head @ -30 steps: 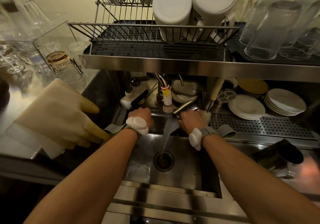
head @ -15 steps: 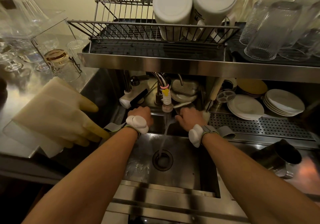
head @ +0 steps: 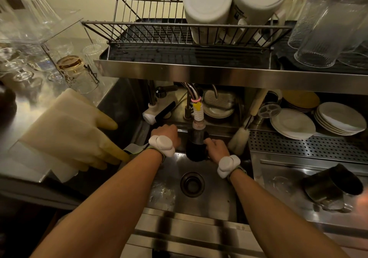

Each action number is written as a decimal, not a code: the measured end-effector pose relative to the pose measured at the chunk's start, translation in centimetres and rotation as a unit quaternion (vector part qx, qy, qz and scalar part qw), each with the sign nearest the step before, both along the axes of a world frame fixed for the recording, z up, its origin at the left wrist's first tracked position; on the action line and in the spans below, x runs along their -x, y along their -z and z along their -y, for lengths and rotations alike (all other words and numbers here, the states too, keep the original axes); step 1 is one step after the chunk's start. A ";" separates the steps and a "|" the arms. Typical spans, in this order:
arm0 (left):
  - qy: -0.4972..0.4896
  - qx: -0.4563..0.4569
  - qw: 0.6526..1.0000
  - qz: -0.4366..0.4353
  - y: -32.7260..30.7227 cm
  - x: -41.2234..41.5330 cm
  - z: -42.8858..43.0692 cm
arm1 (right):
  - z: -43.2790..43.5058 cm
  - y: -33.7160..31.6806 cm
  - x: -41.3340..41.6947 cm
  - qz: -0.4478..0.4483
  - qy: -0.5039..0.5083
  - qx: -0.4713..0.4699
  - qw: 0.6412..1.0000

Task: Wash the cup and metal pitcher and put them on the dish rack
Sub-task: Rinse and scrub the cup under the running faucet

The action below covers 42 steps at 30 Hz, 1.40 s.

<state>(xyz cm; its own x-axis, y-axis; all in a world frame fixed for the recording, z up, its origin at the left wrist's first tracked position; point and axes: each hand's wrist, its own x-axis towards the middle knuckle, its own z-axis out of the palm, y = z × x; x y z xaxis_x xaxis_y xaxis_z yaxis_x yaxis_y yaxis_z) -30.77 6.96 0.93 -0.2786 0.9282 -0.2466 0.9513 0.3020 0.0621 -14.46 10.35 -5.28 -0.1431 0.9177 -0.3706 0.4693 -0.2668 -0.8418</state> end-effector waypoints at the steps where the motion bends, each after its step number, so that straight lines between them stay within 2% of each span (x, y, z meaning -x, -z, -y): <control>1: 0.000 0.000 1.000 0.000 0.0 0.0 0.0 | 0.0 0.1 0.0 -0.005 0.009 0.002 1.000; 14: 0.003 -0.006 1.000 -0.011 0.4 0.1 -0.2 | -1.2 -0.1 -0.4 0.008 0.010 -0.002 1.000; 22: 0.000 0.000 1.000 -0.012 0.4 -0.2 -0.2 | -1.2 -0.4 0.1 0.030 -0.027 0.000 0.999; 32: -0.006 0.001 0.999 0.039 0.6 0.1 -0.1 | -1.0 -0.7 -0.2 0.019 -0.013 -0.010 1.000; 36: -0.008 -0.003 0.999 0.040 0.7 0.0 0.1 | -1.0 -1.0 -0.2 0.025 -0.039 -0.014 0.999; 39: -0.011 -0.008 0.999 0.042 0.6 0.1 0.3 | -1.2 -1.3 -0.3 0.016 -0.003 -0.014 1.000; 42: -0.008 -0.009 0.999 0.046 0.6 0.0 0.5 | -1.2 -1.7 -0.1 0.009 -0.028 0.002 1.000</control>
<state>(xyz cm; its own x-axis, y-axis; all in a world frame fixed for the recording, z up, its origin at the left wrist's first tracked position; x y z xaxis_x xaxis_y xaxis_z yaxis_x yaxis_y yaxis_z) -30.79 6.44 0.36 -0.2700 0.9282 -0.2562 0.9363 0.3151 0.1549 -14.37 11.59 -3.54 -0.1869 0.9071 -0.3771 0.4981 -0.2434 -0.8323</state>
